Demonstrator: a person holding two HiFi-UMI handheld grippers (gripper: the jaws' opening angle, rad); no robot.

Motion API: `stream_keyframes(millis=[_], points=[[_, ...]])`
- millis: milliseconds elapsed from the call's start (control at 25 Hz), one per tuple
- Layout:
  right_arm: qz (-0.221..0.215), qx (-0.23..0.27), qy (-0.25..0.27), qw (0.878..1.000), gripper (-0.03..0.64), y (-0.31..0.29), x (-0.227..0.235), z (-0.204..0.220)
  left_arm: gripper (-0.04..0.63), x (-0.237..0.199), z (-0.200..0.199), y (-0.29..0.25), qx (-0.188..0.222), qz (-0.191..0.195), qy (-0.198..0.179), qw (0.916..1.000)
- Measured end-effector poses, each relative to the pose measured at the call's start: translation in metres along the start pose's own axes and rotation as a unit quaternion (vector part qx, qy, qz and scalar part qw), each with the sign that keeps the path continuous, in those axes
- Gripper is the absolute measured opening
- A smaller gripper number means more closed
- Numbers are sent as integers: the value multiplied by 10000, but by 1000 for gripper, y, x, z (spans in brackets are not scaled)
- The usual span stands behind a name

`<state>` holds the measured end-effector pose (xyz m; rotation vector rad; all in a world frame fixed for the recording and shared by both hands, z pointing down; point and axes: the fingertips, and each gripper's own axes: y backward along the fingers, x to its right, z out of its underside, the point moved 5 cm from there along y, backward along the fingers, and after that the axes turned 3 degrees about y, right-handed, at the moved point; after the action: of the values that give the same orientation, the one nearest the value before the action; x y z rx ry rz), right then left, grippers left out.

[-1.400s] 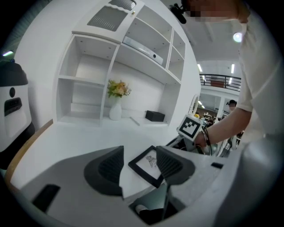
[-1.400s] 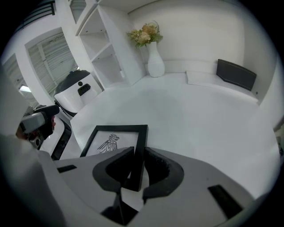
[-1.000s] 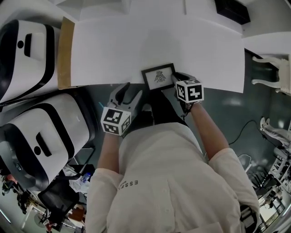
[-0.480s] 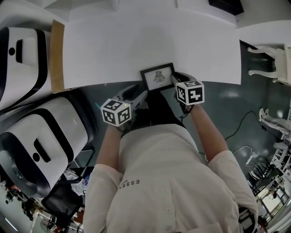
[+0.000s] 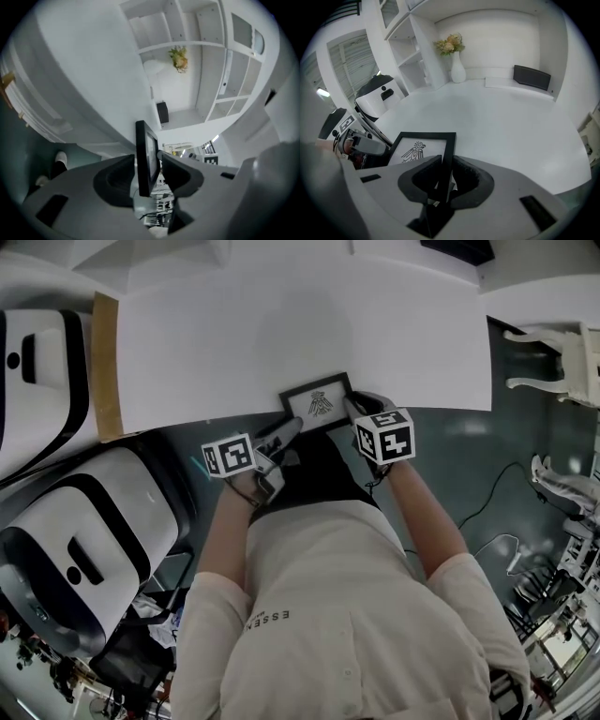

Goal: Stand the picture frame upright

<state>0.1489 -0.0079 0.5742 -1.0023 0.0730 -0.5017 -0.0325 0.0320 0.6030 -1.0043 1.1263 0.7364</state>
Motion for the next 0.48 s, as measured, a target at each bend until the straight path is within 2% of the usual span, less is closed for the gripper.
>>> stream_keyframes(millis=[80,200,480], points=[[-21,-13,23,10000,86,-1,0,-1,159,-3,-4,-3,49,56,193,9998],[-19,-21,18,10000,86,-1,0,0,81,-8,-5,-5,37,-70,275,9996],[-113,27,-24,9999,86,0,0,0,78,-10,-2,-4,32,65,496,9987]])
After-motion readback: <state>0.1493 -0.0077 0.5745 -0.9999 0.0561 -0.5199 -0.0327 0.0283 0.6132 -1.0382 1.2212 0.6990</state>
